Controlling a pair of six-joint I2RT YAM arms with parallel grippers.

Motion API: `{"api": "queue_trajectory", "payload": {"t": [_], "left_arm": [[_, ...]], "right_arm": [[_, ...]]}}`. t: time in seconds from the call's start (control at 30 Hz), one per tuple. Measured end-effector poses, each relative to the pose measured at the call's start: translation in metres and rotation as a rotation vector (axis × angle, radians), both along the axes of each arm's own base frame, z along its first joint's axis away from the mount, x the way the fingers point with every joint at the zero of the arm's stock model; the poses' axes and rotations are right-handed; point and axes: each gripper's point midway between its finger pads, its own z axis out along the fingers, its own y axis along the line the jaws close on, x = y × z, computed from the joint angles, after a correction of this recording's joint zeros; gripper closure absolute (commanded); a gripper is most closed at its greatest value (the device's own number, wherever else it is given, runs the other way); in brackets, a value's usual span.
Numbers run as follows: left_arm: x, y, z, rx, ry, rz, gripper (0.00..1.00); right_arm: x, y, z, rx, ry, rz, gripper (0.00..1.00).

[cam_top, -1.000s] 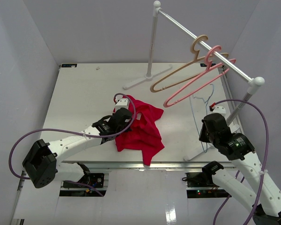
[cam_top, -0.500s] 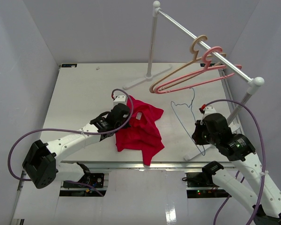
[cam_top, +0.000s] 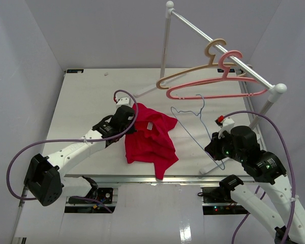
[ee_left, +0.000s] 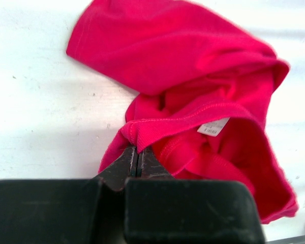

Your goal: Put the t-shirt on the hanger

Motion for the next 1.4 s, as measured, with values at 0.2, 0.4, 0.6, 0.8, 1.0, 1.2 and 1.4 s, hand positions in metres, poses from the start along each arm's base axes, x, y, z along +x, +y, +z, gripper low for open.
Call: {"api": "queue_trajectory", "payload": {"t": [0.2,0.4,0.6,0.8,1.0,1.2,1.4], "left_arm": [[0.009,0.002,0.008,-0.01,-0.01,0.021,1.0],[0.01,-0.001,0.001,0.001,0.016,0.013,1.0],[0.012,-0.005,0.002,-0.006,0.024,0.002,1.0],[0.011,-0.007,0.002,-0.012,0.028,-0.005,1.0],[0.01,-0.009,0.002,-0.014,0.032,-0.024,1.0],[0.009,-0.012,0.006,-0.027,0.025,-0.043,1.0],[0.008,-0.012,0.013,-0.037,0.008,-0.057,1.0]], "right_arm": [[-0.014,0.008,0.037,0.087,-0.094,0.092,0.92],[-0.026,0.017,0.047,0.131,-0.107,0.175,0.92],[-0.038,0.028,0.051,0.188,-0.112,0.263,0.92],[-0.038,0.037,0.041,0.202,-0.077,0.302,0.92],[-0.037,0.043,0.033,0.212,-0.061,0.324,0.92],[-0.033,0.047,0.021,0.208,-0.037,0.33,0.92],[-0.029,0.051,0.008,0.203,-0.008,0.334,0.92]]}}
